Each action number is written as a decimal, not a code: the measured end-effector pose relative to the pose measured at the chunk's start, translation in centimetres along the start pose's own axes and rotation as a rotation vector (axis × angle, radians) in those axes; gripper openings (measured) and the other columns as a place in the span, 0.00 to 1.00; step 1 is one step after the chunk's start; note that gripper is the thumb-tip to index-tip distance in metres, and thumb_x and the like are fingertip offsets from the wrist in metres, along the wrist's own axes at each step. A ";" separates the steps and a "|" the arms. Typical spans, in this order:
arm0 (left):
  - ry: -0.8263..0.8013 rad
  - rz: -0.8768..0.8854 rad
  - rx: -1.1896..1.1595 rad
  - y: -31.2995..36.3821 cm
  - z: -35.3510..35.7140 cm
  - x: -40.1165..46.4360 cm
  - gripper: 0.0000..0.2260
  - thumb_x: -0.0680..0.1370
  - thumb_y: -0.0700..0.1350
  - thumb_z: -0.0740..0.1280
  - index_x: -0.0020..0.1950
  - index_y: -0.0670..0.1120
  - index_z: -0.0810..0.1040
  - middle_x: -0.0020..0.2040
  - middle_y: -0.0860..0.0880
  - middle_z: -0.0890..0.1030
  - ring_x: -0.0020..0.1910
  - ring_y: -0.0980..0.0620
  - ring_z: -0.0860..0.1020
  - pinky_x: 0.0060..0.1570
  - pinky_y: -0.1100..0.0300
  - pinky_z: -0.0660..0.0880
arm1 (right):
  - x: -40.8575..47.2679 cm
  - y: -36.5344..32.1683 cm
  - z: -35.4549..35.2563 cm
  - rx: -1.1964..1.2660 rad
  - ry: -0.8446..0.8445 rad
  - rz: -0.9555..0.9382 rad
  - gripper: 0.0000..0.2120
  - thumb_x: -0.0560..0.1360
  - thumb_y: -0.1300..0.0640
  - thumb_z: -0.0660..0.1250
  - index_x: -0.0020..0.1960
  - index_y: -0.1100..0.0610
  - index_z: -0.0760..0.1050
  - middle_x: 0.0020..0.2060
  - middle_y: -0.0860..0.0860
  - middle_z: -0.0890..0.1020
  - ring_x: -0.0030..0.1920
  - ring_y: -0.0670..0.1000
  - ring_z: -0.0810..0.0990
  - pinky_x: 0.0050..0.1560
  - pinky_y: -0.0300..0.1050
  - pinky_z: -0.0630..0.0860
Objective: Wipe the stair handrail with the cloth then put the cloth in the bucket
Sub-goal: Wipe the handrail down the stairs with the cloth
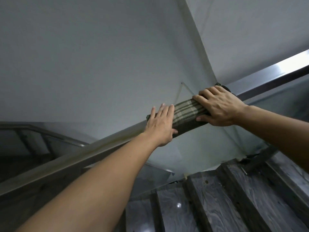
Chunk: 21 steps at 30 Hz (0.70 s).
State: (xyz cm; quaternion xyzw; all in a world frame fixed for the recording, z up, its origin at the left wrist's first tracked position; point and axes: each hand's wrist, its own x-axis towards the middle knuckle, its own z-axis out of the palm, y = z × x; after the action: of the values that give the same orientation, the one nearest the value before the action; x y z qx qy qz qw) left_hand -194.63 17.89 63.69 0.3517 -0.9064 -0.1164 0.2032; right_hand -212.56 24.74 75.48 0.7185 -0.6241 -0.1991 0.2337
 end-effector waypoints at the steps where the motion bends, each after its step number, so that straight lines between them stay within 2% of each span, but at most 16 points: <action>1: -0.008 -0.021 -0.005 -0.6 0.1 -0.6 0.40 0.75 0.52 0.66 0.77 0.42 0.44 0.79 0.44 0.51 0.78 0.45 0.45 0.76 0.44 0.43 | 0.3 -1.0 0.1 0.005 0.003 -0.006 0.39 0.68 0.28 0.49 0.68 0.54 0.64 0.60 0.57 0.76 0.60 0.60 0.74 0.65 0.57 0.68; 4: -0.020 -0.090 -0.056 -2.9 0.3 -2.3 0.41 0.73 0.50 0.70 0.76 0.43 0.47 0.78 0.43 0.53 0.78 0.44 0.47 0.77 0.45 0.47 | 1.4 -3.9 0.3 0.018 0.006 -0.040 0.39 0.69 0.29 0.51 0.69 0.55 0.63 0.62 0.57 0.75 0.61 0.60 0.74 0.66 0.57 0.67; 9: -0.054 -0.131 -0.070 -6.9 0.2 -4.8 0.39 0.70 0.52 0.73 0.72 0.44 0.54 0.72 0.44 0.63 0.72 0.44 0.60 0.74 0.50 0.56 | 3.2 -7.9 0.6 0.023 0.017 -0.091 0.41 0.69 0.29 0.53 0.71 0.57 0.61 0.64 0.57 0.74 0.63 0.59 0.73 0.68 0.56 0.66; 13: -0.115 -0.151 -0.074 -10.0 0.1 -6.8 0.38 0.69 0.52 0.74 0.71 0.45 0.55 0.71 0.44 0.64 0.71 0.43 0.62 0.73 0.50 0.57 | 4.6 -11.2 0.4 0.026 0.010 -0.121 0.40 0.70 0.30 0.53 0.71 0.57 0.60 0.64 0.57 0.74 0.63 0.59 0.73 0.68 0.56 0.66; 18: -0.192 -0.191 -0.069 -15.0 0.4 -9.7 0.43 0.65 0.50 0.77 0.72 0.47 0.55 0.69 0.45 0.66 0.69 0.45 0.64 0.70 0.50 0.59 | 6.5 -16.7 0.2 0.041 0.015 -0.134 0.39 0.69 0.29 0.47 0.68 0.55 0.61 0.61 0.57 0.76 0.59 0.60 0.75 0.63 0.58 0.70; 21: -0.221 -0.233 -0.065 -18.5 0.7 -12.1 0.43 0.63 0.49 0.77 0.70 0.47 0.57 0.67 0.45 0.67 0.67 0.45 0.66 0.69 0.50 0.62 | 7.9 -20.7 0.2 0.053 0.018 -0.162 0.39 0.69 0.28 0.47 0.67 0.56 0.62 0.61 0.57 0.76 0.58 0.60 0.76 0.62 0.58 0.71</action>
State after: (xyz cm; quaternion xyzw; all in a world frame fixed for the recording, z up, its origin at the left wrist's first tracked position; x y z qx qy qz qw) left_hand -175.95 12.80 53.11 0.4325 -0.8722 -0.2063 0.0985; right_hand -194.93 19.26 63.32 0.7743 -0.5668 -0.1945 0.2032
